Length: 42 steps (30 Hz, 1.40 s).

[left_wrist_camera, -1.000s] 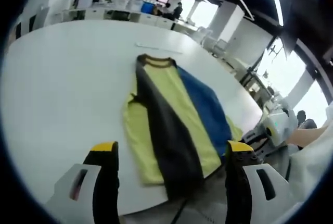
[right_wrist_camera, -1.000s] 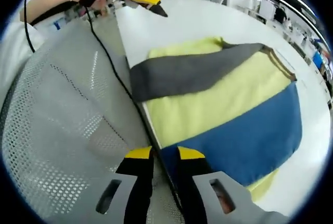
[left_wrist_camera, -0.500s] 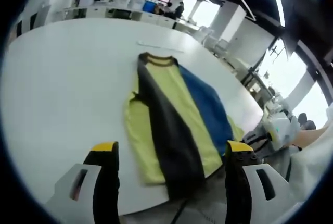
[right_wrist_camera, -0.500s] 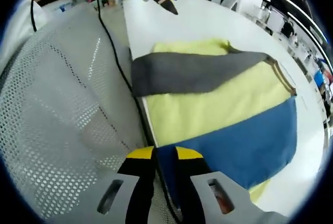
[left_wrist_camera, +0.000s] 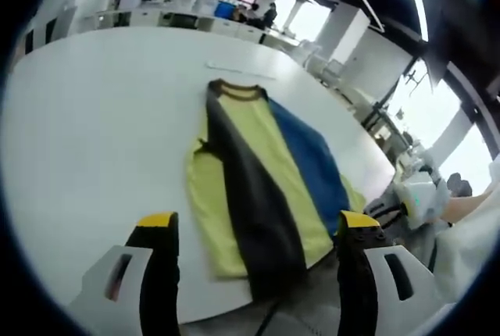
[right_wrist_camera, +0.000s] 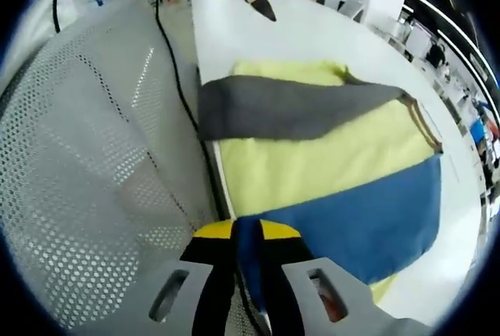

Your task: Fold the garment on the visible template until the final outline fits inside the template.

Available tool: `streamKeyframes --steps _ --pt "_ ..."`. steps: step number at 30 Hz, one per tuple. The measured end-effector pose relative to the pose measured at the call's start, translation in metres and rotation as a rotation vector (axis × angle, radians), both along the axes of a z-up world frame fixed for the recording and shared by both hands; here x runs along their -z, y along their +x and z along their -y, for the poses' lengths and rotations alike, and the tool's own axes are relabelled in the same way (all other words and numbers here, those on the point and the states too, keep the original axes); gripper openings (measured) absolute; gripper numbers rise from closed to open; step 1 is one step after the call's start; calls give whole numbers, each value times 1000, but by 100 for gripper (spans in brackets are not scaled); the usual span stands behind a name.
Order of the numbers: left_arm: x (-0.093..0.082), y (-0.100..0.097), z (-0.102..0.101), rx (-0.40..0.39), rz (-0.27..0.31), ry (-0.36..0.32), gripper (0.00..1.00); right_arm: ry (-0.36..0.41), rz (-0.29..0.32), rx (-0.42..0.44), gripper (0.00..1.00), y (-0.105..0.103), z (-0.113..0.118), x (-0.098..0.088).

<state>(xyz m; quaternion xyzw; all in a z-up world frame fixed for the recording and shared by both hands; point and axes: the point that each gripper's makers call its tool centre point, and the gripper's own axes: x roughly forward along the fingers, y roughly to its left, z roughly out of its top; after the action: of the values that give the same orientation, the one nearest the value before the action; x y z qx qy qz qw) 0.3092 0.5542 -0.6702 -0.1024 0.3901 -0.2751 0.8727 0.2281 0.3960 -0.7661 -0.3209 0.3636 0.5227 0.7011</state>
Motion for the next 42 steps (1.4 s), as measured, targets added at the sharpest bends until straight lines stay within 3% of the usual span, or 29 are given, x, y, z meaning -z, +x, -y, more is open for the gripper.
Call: streamKeyframes --steps 11,27,37,42 --pt "0 0 2 5 -3 2 80 11 -5 29 4 3 5 -6" --pt "-2 -1 2 6 -3 5 80 67 -23 88 4 8 8 -14" --pt "-6 -1 5 8 11 2 79 243 -58 293 4 31 16 -39" --pt "-7 -4 6 5 19 11 79 289 -59 364 4 41 29 -50"
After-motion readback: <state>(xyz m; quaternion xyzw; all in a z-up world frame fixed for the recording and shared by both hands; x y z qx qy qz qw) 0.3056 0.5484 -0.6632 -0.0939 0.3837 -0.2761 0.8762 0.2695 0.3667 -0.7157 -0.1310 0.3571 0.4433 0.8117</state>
